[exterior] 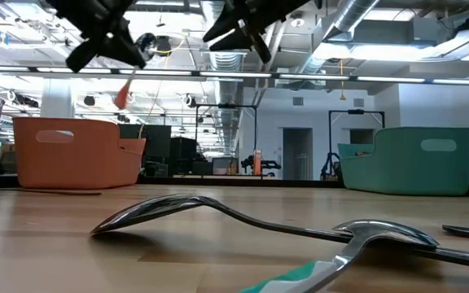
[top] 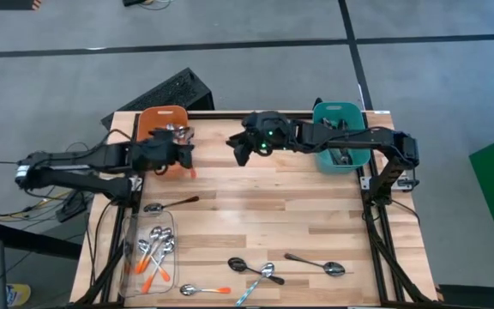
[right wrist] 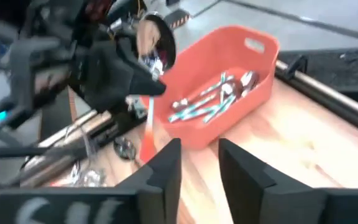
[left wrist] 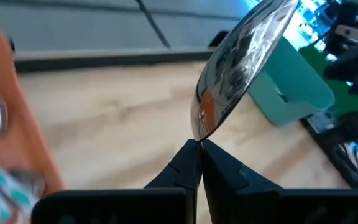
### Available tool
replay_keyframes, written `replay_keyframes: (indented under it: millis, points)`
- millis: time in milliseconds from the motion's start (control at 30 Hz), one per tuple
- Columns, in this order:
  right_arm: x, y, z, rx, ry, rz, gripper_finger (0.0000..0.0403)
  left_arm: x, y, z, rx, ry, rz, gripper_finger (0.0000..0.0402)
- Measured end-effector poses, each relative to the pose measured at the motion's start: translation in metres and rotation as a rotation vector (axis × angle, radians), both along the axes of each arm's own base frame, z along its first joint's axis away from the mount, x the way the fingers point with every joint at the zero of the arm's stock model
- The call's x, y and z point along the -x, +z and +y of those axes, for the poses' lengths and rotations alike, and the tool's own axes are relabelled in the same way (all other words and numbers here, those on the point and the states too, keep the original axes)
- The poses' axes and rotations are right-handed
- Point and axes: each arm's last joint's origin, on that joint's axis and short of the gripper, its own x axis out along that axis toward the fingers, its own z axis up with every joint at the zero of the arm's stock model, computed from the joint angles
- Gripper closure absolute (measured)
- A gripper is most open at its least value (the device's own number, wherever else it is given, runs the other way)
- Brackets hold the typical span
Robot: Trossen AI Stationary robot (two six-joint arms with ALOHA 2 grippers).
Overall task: Sort silverware by color (type)
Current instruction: Put the orange spoon into the transparent bin
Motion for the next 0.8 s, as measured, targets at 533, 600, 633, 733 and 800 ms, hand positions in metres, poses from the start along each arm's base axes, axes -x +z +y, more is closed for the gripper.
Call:
replay_keyframes:
  millis: [533,600,633,733,800]
  points:
    - [0.004,-0.021,0.009,-0.028,0.019,0.198,0.0237,0.048,-0.014,-0.105,0.771,-0.533,0.208,0.0401]
    - [0.004,-0.021,0.009,-0.027,0.019,0.193,0.0237,0.054,-0.019,-0.119,0.816,-0.512,0.270,0.0401]
    - [0.002,-0.023,0.009,-0.025,0.022,0.191,0.0236,0.056,-0.021,-0.126,0.840,-0.500,0.300,0.0401]
    - [-0.011,-0.039,0.011,-0.032,0.054,0.213,0.0236,0.062,-0.030,-0.146,0.875,-0.481,0.392,0.0401]
    - [-0.021,-0.059,0.012,-0.070,0.115,0.240,0.0236,0.065,-0.036,-0.156,0.886,-0.452,0.444,0.0401]
